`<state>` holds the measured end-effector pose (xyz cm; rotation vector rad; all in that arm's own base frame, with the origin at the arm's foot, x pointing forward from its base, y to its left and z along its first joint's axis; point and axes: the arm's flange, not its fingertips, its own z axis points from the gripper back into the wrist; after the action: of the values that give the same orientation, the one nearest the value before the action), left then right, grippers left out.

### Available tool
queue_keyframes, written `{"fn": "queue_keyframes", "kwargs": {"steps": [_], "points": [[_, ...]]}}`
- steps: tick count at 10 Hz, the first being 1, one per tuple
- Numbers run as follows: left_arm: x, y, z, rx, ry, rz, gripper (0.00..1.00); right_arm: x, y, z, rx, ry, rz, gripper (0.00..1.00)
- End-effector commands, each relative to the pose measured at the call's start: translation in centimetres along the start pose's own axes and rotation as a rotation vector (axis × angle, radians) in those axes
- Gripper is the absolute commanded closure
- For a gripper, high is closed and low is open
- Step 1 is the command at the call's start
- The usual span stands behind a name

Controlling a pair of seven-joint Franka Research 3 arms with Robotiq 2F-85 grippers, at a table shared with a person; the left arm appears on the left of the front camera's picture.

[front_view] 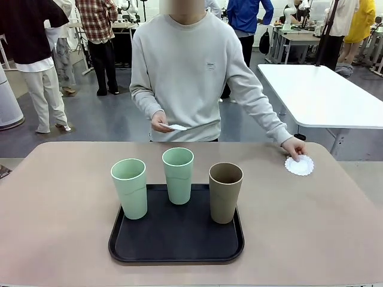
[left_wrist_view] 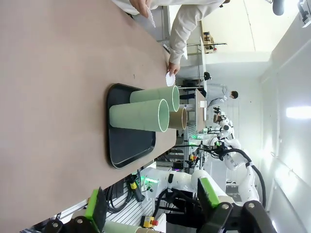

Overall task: Place coasters on the table and set cups on them.
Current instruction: Pick up one Reusable plastic cup and place it on a coaster set by the human.

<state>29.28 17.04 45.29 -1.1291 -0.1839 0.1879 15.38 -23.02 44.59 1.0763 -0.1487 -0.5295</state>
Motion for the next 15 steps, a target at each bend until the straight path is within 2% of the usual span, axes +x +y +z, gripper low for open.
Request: {"fn": "queue_keyframes", "kwargs": {"steps": [1, 15], "points": [[-0.02, 0.04, 0.20, -0.015, -0.012, 0.000, 0.00, -0.10, -0.08, -0.15, 0.013, 0.001, 0.003, 0.00], [-0.02, 0.04, 0.20, -0.015, -0.012, 0.000, 0.00, -0.10, -0.08, -0.15, 0.013, 0.001, 0.003, 0.00]]}}
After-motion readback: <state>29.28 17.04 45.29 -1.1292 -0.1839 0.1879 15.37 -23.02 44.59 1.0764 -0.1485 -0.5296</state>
